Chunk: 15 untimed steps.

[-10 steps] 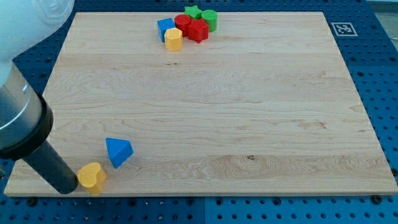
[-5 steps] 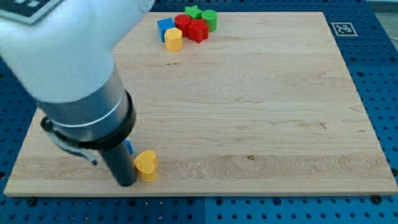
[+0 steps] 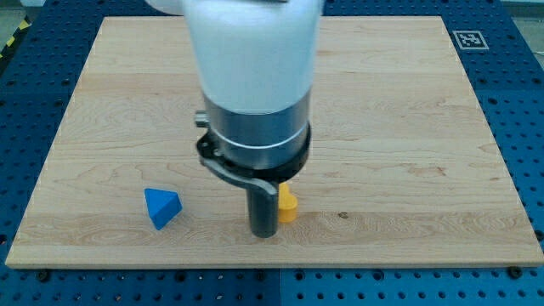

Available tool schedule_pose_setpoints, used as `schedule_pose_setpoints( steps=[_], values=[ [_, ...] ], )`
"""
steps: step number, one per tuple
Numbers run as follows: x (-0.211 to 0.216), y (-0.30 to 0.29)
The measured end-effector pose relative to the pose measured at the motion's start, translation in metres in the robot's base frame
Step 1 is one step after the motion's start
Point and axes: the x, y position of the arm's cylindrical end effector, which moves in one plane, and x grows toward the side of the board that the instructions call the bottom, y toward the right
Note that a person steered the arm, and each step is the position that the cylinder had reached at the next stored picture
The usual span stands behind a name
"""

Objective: Push the yellow heart into the red star

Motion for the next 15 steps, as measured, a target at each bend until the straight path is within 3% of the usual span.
schedule_pose_setpoints(
  steps=[3, 5, 10, 12, 14, 15],
  values=[
    [-0.060, 0.034],
    [-0.092, 0.093],
    [-0.277, 0.109],
    [-0.296, 0.120],
    [-0.245, 0.174],
    [-0.248, 0.168]
  ],
)
